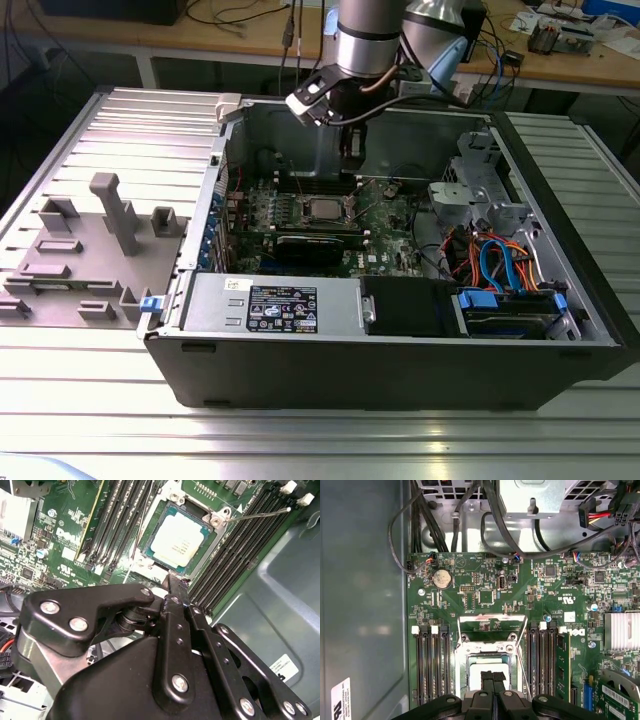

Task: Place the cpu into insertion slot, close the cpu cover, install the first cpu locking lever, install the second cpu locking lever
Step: 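Close the cpu cover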

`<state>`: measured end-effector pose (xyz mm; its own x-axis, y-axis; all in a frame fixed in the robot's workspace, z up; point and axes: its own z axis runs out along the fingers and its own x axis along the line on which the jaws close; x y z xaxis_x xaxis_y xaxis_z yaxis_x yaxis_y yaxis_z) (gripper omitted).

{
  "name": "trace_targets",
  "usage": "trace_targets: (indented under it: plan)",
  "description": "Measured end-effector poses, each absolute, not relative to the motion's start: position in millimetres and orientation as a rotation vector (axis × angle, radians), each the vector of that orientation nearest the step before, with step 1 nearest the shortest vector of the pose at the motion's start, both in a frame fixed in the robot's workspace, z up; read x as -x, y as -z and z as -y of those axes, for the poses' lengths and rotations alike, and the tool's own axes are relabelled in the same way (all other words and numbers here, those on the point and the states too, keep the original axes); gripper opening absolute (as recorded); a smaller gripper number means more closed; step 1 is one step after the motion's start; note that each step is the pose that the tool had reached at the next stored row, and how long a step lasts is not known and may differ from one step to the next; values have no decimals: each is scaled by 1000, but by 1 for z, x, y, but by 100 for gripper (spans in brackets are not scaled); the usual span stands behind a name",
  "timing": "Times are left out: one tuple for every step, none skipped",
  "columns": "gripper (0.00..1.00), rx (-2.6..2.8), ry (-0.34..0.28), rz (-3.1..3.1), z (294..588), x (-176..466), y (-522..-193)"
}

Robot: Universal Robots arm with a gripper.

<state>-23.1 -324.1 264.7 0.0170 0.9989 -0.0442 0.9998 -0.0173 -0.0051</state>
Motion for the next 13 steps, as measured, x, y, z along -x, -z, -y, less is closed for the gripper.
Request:
trace_targets:
  plan:
    - [11,-2221,55,-2183,324,22,-265]
    - [11,-2220,55,-2183,324,22,-265]
    - [11,-2221,55,-2183,324,21,-265]
    - [11,-2221,55,-2183,324,20,-265]
    - [11,-2221,55,-2183,324,20,-265]
    - [11,-2221,55,-2183,324,19,-265]
    - [11,-2221,55,-2183,324,18,-265]
    - [11,-2221,55,-2183,324,17,-265]
    - [11,-2221,55,-2183,324,16,-265]
    - [11,-2220,55,-2183,324,16,-265]
    - [11,-2220,55,-2183,324,15,-265]
    - [11,-2220,55,-2182,324,15,-265]
    - [11,-2220,55,-2182,324,14,-265]
